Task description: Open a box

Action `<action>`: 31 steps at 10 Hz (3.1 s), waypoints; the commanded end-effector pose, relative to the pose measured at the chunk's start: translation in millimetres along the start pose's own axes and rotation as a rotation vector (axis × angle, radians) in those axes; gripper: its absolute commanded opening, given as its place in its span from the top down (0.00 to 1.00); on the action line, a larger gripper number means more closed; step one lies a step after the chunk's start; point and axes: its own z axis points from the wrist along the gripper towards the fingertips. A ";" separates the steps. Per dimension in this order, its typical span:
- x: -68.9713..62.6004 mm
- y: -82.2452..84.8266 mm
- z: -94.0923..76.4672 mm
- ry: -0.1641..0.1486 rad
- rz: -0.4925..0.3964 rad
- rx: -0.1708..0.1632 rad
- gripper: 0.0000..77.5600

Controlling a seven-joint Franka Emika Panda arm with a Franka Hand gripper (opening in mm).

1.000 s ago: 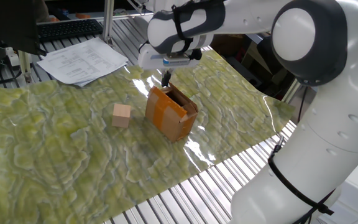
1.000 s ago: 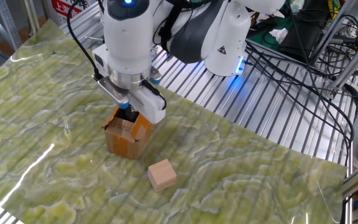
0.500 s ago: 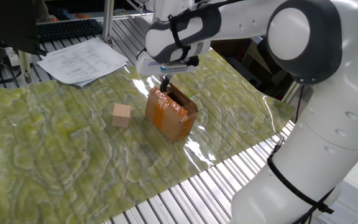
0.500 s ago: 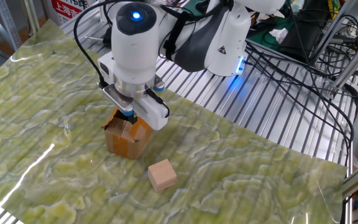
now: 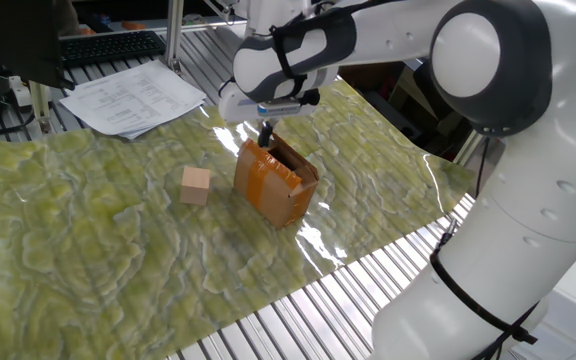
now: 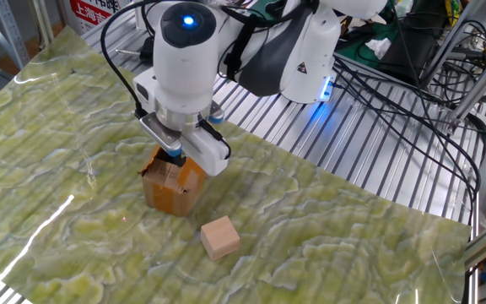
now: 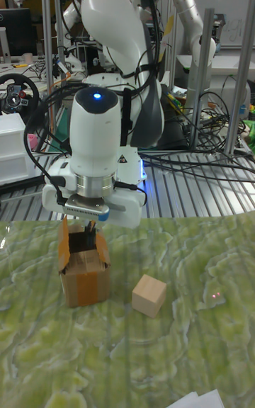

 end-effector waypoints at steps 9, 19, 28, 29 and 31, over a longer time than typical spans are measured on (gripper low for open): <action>-6.1 -1.1 10.1 0.002 -0.026 0.056 1.00; 22.6 34.8 6.9 0.027 0.073 -0.035 1.00; 31.3 51.3 20.2 -0.003 0.140 -0.052 1.00; 30.8 52.4 25.1 -0.012 0.148 -0.055 1.00; 30.0 54.2 33.7 -0.033 0.162 -0.059 1.00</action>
